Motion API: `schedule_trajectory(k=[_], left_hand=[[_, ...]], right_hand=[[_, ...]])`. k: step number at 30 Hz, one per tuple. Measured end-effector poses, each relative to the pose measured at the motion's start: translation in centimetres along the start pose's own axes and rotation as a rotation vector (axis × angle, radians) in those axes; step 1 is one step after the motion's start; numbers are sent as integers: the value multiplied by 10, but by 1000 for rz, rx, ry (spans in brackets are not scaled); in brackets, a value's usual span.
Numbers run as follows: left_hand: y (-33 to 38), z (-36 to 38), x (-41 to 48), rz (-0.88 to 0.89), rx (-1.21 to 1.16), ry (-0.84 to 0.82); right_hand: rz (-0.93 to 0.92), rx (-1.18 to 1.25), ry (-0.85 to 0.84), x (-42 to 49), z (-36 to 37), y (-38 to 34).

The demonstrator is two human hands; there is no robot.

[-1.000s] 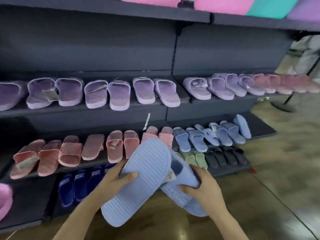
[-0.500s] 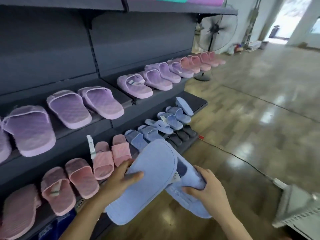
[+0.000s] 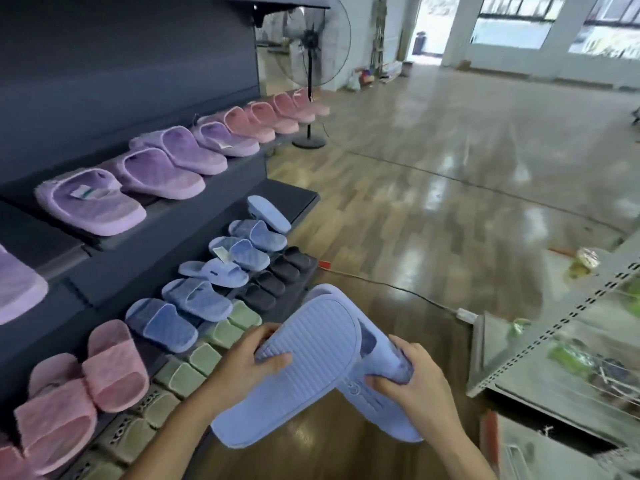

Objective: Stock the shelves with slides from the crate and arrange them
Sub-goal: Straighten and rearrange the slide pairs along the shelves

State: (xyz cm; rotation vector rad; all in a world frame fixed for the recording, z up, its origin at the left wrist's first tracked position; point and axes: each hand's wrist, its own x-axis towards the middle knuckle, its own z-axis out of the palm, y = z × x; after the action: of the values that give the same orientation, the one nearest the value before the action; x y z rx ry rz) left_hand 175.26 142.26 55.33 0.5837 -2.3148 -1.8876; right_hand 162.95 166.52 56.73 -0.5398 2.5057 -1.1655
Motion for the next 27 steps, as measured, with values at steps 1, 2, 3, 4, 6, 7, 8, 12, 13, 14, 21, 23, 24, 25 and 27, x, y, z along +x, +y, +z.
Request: schedule_trajectory(k=[1, 2, 3, 4, 6, 7, 8, 12, 13, 14, 21, 23, 24, 25, 27], left_hand=[[7, 11, 14, -1, 9, -3], [14, 22, 28, 3, 24, 2], [21, 32, 42, 3, 35, 11], [27, 42, 56, 5, 47, 22], [34, 58, 80, 3, 72, 41], [38, 66, 91, -4, 83, 55], [40, 72, 101, -11, 92, 71], [41, 88, 137, -18, 111, 113], [40, 91, 145, -31, 113, 121], [39, 93, 154, -44, 110, 132], [33, 83, 222, -56, 81, 170], [32, 75, 247, -41, 89, 161], [34, 71, 260, -40, 85, 153], [35, 66, 275, -47, 76, 147], [38, 54, 304, -54, 51, 137]], right_hand=[[7, 8, 0, 13, -10, 7], [12, 11, 0, 26, -20, 13], [15, 9, -2, 40, -31, 19], [12, 9, -9, 54, -42, 24], [13, 3, -32, 82, -62, 33], [20, -2, -48, 95, -71, 36], [26, -1, -62, 107, -80, 38], [18, 8, -107, 151, -100, 46], [17, 5, -128, 162, -103, 49], [17, 3, -144, 172, -106, 50], [-11, -33, -201, 251, -108, 44], [-8, -24, -211, 275, -107, 39], [-9, -24, -207, 288, -106, 37], [-10, -27, -200, 302, -105, 34], [-11, -32, -184, 332, -103, 26]])
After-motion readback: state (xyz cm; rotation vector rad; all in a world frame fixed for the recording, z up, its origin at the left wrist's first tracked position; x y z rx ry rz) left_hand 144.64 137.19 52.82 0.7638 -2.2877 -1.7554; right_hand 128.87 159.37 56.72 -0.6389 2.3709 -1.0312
